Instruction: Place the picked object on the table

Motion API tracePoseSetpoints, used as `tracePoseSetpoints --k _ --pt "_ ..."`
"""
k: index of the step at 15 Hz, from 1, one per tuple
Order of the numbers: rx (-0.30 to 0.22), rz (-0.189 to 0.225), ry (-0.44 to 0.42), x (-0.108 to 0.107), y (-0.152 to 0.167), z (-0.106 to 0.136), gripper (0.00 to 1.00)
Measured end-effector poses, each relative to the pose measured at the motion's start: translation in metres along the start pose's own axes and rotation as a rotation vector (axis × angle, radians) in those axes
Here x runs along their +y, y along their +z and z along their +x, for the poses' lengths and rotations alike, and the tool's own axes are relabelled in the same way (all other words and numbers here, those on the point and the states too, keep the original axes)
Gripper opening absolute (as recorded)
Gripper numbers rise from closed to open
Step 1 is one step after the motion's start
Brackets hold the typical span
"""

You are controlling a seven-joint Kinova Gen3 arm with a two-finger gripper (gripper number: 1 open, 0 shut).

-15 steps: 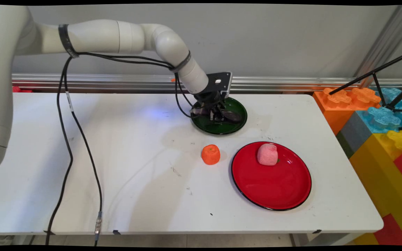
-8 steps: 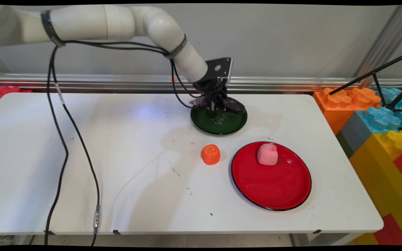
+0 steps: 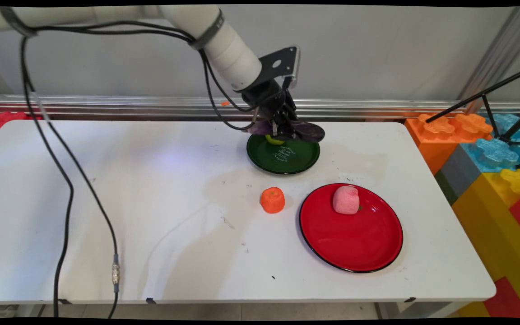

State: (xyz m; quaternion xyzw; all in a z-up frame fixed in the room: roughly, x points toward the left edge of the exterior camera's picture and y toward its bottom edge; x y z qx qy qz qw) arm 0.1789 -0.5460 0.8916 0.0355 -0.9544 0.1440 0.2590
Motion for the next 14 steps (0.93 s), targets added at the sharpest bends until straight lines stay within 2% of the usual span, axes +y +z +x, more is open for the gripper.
tracePoseSetpoints --k 3,9,14 --pt "0.01 -0.048 -0.048 0.035 -0.025 0.007 0.0" --pt "-0.006 -0.139 -0.071 0.097 -0.042 0.003 0.0" --pt "-0.037 -0.167 -0.082 0.135 -0.034 -0.016 0.0"
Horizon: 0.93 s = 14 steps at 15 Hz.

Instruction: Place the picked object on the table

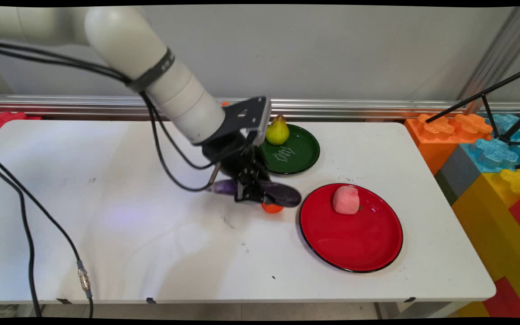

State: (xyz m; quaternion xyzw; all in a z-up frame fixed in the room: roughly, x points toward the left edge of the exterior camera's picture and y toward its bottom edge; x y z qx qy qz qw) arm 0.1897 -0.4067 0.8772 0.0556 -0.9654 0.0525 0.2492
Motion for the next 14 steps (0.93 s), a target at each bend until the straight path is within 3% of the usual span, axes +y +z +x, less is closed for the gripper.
tracePoseSetpoints --k 9,14 --pt "-0.04 -0.029 0.043 0.022 0.04 -0.032 0.0" --pt "-0.062 -0.067 0.088 0.027 0.059 -0.054 0.0"
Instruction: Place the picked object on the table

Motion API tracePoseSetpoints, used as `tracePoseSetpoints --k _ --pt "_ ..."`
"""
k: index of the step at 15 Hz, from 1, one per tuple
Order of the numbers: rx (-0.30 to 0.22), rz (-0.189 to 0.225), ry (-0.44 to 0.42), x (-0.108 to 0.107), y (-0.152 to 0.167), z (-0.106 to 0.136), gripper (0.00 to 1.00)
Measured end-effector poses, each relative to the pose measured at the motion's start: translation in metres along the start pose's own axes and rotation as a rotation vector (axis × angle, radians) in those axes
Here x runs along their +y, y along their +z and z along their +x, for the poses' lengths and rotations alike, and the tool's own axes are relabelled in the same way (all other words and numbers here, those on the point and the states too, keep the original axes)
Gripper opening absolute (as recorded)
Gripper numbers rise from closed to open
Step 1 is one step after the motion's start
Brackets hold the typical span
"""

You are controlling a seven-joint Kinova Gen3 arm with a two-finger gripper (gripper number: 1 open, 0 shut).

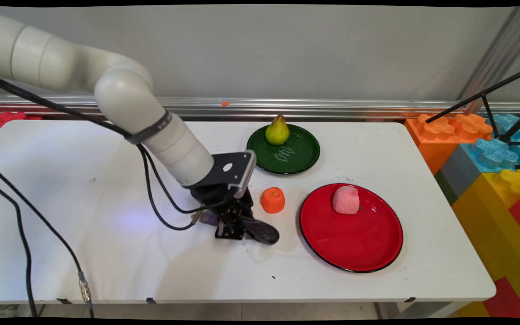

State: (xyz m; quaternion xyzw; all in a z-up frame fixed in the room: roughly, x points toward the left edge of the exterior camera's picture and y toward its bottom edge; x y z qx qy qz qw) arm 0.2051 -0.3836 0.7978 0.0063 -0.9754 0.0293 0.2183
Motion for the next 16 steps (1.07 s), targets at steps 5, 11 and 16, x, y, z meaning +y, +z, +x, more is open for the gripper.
tracePoseSetpoints --k 5,11,16 --pt "-0.012 -0.02 0.025 -0.001 0.018 -0.016 0.0" --pt "-0.007 -0.018 0.03 -0.008 0.03 -0.026 1.0" --pt "0.01 -0.006 0.03 -0.016 0.024 -0.022 1.0"
